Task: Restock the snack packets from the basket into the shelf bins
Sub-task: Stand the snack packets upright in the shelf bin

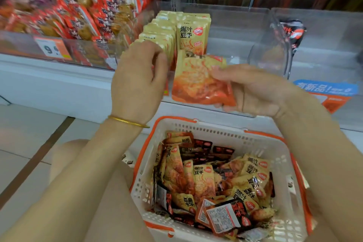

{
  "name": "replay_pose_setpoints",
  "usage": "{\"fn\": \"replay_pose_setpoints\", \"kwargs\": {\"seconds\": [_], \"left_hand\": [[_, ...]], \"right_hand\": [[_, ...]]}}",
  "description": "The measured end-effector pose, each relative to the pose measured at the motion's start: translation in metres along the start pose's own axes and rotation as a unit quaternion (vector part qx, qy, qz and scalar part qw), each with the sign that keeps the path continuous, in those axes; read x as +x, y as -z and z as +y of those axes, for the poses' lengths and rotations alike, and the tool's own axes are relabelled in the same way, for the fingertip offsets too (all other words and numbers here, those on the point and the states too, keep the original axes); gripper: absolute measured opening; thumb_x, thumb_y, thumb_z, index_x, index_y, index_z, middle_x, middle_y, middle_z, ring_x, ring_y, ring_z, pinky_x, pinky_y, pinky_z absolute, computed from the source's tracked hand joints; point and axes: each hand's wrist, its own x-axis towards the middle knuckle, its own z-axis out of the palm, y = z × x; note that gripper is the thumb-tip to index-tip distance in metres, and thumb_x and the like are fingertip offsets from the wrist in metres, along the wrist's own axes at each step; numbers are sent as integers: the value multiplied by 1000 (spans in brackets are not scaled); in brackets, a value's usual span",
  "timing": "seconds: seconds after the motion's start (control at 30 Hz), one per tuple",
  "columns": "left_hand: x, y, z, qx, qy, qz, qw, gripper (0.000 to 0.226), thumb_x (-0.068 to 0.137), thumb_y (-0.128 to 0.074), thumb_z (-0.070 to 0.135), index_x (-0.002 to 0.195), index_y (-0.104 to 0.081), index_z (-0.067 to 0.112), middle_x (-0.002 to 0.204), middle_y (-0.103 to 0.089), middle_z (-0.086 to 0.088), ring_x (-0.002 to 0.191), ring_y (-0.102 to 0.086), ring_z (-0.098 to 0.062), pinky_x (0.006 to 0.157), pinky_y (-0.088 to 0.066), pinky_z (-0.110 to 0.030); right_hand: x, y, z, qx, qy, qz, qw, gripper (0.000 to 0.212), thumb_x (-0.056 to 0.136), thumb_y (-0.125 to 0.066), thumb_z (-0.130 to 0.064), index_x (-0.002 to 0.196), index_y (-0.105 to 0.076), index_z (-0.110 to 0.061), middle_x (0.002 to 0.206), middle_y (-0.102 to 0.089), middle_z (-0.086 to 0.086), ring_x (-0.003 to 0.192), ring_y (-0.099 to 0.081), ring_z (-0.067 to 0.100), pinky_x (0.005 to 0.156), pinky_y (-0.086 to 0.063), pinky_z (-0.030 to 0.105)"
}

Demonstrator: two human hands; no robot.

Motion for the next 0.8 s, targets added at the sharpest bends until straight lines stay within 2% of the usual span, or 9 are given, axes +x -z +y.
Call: {"fn": "replay_pose_setpoints", "kwargs": {"seconds": [0.1,0.2,0.3,0.4,0.5,0.57,0.67,0.73,0.8], "left_hand": [[22,-15,-12,100,-75,12,992,25,92,-41,19,94,-62,5,94,-60,-14,89,-52,-33,74,-35,-40],[29,-31,-18,151,-69,-10,986,29,87,-42,23,99,-62,6,107,-62,-12,101,-52,-33,81,-35,-40],[28,-46,-27,194,-57,-31,979,35,88,-42,30,105,-63,9,122,-60,-10,118,-49,-30,98,-33,-44],[26,-54,-30,200,-49,-46,978,39,90,-38,33,108,-64,9,127,-58,-10,124,-48,-30,106,-29,-52],[24,-62,-33,213,-63,-58,973,40,92,-36,34,107,-64,9,128,-59,-10,125,-48,-30,108,-26,-53],[24,-65,-34,219,-71,-60,971,38,93,-37,34,104,-64,9,126,-60,-10,124,-50,-30,108,-26,-54],[23,-68,-36,225,-76,-59,970,37,93,-37,33,103,-64,9,125,-60,-10,123,-50,-30,108,-26,-55],[23,-68,-37,228,-80,-57,969,37,94,-37,32,104,-64,10,125,-60,-10,123,-50,-30,108,-26,-55],[24,-68,-37,231,-80,-59,968,37,94,-36,32,104,-64,10,126,-60,-10,124,-50,-30,108,-26,-56]], "right_hand": [[30,7,-36,-53,34,82,995,10,89,-56,-24,87,-60,-15,58,-67,0,45,-63,9,36,-44,14],[71,16,-54,-141,22,165,976,17,90,-59,-27,76,-54,-20,54,-61,-5,41,-53,5,37,-31,10],[110,34,-58,-218,9,216,952,17,87,-65,-22,77,-52,-21,68,-55,0,50,-42,8,43,-19,14],[141,47,-44,-256,0,244,936,15,87,-66,-14,95,-56,-19,75,-57,4,52,-43,11,48,-29,19],[170,59,-27,-330,16,280,901,22,80,-73,-10,99,-63,-14,95,-67,9,75,-65,24,67,-57,38],[182,63,-23,-414,24,306,857,32,77,-76,-16,106,-65,-8,108,-68,11,96,-65,29,84,-54,40],[187,62,-22,-515,23,309,799,29,83,-70,-29,100,-63,-8,105,-68,14,100,-63,30,82,-49,31],[191,59,-20,-491,13,300,818,23,84,-69,-31,93,-62,-10,101,-69,16,95,-66,31,85,-53,37],[197,55,-17,-431,0,305,849,28,83,-70,-29,99,-66,-6,97,-70,17,87,-69,32,80,-56,43]]}}
